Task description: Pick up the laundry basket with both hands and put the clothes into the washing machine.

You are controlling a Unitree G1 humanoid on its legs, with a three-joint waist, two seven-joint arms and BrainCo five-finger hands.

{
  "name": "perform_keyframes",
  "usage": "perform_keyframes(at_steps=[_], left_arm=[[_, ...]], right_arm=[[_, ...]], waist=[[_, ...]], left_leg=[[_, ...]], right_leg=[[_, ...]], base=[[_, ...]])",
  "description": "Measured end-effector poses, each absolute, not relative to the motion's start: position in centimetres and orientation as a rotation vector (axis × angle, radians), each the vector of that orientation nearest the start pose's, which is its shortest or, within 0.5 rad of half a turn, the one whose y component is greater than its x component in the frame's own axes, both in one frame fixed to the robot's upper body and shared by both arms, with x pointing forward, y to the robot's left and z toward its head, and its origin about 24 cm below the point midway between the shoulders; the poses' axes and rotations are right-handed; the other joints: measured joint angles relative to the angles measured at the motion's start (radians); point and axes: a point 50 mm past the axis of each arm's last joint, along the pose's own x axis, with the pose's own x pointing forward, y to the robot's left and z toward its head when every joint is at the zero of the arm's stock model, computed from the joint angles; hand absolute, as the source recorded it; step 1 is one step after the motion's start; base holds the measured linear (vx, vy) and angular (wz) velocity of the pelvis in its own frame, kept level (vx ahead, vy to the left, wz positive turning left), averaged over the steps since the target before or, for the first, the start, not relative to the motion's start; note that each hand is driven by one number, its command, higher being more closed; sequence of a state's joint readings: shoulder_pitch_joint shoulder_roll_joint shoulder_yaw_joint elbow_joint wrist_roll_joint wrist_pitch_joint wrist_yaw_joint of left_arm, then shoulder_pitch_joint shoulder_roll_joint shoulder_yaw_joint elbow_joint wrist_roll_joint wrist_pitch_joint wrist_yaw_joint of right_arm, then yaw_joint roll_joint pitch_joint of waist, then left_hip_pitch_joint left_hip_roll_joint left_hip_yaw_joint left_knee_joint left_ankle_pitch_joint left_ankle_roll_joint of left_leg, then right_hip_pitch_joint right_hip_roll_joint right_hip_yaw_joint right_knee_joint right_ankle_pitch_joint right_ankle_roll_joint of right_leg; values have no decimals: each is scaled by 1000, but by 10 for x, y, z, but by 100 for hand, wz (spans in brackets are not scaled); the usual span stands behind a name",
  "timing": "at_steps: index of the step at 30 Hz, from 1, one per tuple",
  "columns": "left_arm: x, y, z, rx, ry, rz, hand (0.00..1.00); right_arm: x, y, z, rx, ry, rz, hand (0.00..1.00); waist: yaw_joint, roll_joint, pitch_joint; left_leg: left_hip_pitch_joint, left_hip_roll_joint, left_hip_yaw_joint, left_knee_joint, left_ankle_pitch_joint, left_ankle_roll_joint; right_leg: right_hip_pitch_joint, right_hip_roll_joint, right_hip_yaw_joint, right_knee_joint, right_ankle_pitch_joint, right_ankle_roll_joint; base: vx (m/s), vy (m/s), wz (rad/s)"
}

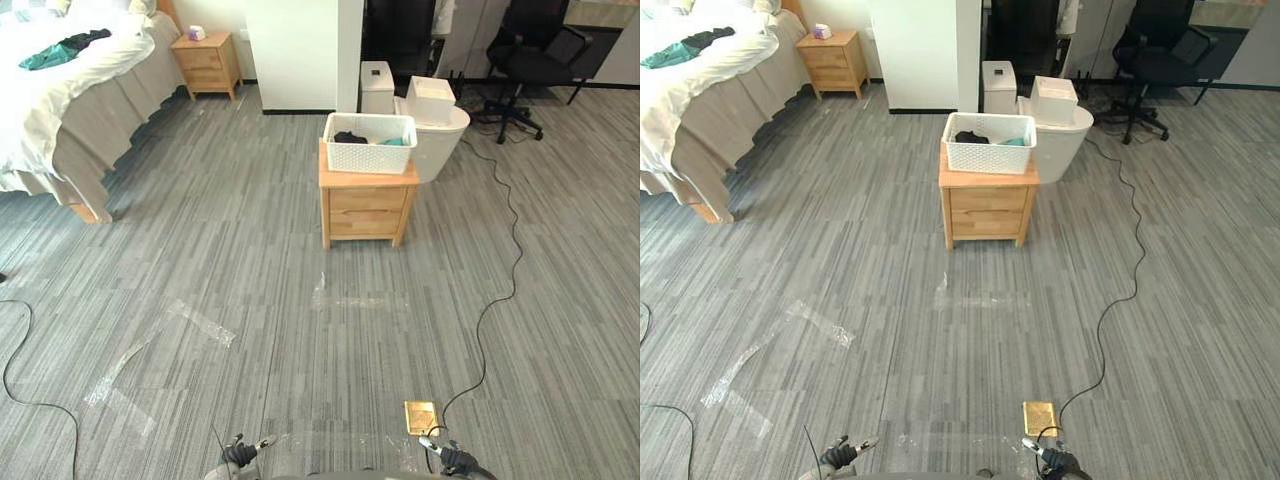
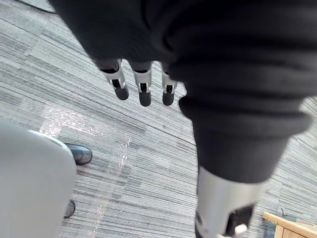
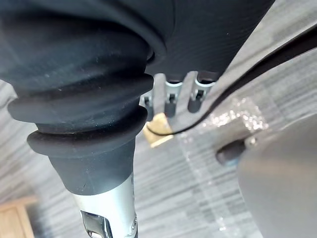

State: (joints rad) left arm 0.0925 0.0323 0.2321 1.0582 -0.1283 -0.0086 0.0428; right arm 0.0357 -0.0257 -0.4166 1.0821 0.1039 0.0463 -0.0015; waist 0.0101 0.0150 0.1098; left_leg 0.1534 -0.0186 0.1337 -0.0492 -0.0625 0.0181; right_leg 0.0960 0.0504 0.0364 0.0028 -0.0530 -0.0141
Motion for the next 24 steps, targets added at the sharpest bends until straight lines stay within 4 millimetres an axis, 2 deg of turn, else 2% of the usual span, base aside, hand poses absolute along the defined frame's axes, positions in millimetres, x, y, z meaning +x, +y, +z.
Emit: perform_keyframes(at_steps=[3,6,7,9,11,13,15,16,18,20,21,22,23,24], left_arm=[[87,195,-164,-206,1106,382,0],[96,192,-162,-217,1082,379,0],[100,191,-161,-226,1071,380,0],[106,189,-159,-243,1050,380,0],[107,192,-159,-242,1043,391,0],[106,194,-158,-274,1037,423,0],[106,194,-158,-298,1033,437,0],[108,192,-158,-310,1029,437,0],[113,188,-157,-318,1019,426,0],[122,183,-156,-329,1003,408,0],[118,183,-157,-332,1011,411,0],[115,184,-157,-331,1017,415,0],[115,180,-158,-342,1025,410,0],[113,176,-159,-367,1028,412,0]], right_arm=[[96,-206,-163,317,1107,-466,0],[106,-203,-161,341,1080,-467,0],[110,-199,-160,358,1068,-468,0],[114,-202,-157,369,1029,-491,0],[112,-203,-155,426,991,-532,0],[111,-203,-154,455,980,-553,0],[114,-203,-153,461,971,-559,0],[115,-208,-152,475,958,-584,0],[113,-211,-153,503,954,-631,0],[111,-214,-153,538,950,-673,0],[110,-215,-154,539,951,-678,0],[105,-215,-155,548,960,-691,0],[106,-215,-155,565,958,-706,0],[112,-217,-153,579,935,-714,0]], waist=[[0,1,20],[2,3,56],[3,5,70],[5,-8,83],[1,-19,93],[4,-24,94],[3,-22,96],[1,-13,100],[-4,-1,106],[-30,15,110],[-40,20,107],[-47,10,100],[-43,36,90],[-44,52,89]], left_leg=[[-4,0,15,-3,0,0],[-4,1,35,5,-7,6],[-12,1,37,24,-28,11],[-34,-3,47,86,-86,25],[-22,-22,32,130,-124,37],[3,-20,9,141,-144,34],[19,-4,3,133,-161,29],[32,15,1,134,-179,22],[65,49,-9,133,-199,1],[130,101,-48,91,-231,-31],[149,115,-57,76,-236,-41],[179,135,-65,106,-246,-58],[159,178,-56,184,-244,-73],[91,201,-48,359,-215,-114]], right_leg=[[-15,1,12,22,-2,2],[-63,0,13,121,-31,34],[-93,-5,-4,197,-58,62],[-229,-33,-59,487,-113,71],[-404,-119,-126,878,-109,52],[-470,-162,-151,979,-116,60],[-515,-193,-198,928,-124,55],[-528,-196,-234,828,-124,55],[-526,-184,-288,635,-117,55],[-524,-155,-277,427,-60,60],[-512,-144,-273,401,-45,59],[-500,-136,-268,426,36,-20],[-498,-118,-286,465,-1,-49],[-477,-100,-300,486,-49,-67]], base=[[16,8,-19],[-12,13,-15],[-57,5,-7],[-89,-2,3],[23,27,25],[190,31,18],[370,-22,5],[461,-96,4],[490,-151,18],[598,-255,64],[643,-306,78],[665,-348,39],[672,-361,26],[666,-392,0]])
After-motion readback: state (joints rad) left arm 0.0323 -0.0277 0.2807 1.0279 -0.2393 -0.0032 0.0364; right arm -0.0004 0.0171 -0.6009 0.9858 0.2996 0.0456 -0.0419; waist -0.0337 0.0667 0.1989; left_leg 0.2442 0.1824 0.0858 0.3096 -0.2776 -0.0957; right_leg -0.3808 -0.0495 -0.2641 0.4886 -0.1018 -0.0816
